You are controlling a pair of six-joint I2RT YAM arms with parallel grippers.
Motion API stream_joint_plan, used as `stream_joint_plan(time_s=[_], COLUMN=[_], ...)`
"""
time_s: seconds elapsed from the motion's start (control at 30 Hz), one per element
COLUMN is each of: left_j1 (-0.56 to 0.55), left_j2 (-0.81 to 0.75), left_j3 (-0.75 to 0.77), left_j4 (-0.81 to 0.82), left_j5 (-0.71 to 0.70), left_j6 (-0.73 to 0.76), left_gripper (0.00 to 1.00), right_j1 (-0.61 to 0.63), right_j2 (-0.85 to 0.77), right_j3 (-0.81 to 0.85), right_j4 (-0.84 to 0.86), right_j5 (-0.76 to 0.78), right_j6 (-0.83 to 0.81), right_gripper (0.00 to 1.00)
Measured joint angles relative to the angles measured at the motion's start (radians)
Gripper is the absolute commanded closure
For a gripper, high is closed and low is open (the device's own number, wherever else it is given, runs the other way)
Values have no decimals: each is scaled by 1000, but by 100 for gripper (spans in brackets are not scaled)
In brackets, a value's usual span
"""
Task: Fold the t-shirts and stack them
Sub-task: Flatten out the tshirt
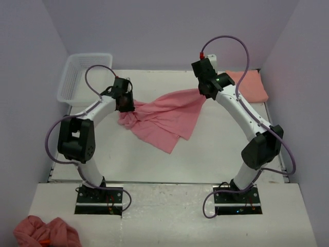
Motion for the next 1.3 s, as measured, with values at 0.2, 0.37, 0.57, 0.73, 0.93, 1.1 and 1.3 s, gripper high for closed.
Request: stream_joint_plan(time_s=[0.2,0.37,0.57,0.73,0.93,1.1,1.3], left_j1=[-14,-71,-200,-348,-502,-559,-622], left_j2=[18,-189,-393,-400,-297,-193,-84], left_j3=[-17,-38,-38,-139,-292,-320,-319], left_j4=[96,145,148,152,161,195,239], left_j5=[-83,-194,-205,-97,-33,-42,-82], left_j6=[30,63,79,42,-5,-13,-30], left_gripper=[0,0,5,4,6,9,13], right_j1=[-4,-23,-41,-60,-125,-158,-148], right_j2=[50,74,166,243,323,330,120], right_j3=[67,135,201,233,319,371,157], right_j4=[10,30,41,41,35,25,37], right_j5=[-34,-59,-78,-103,-137,-134,-188], right_j6=[-18,-33,-45,-51,-77,-87,-35], right_gripper=[100,100,100,94,2,2,6])
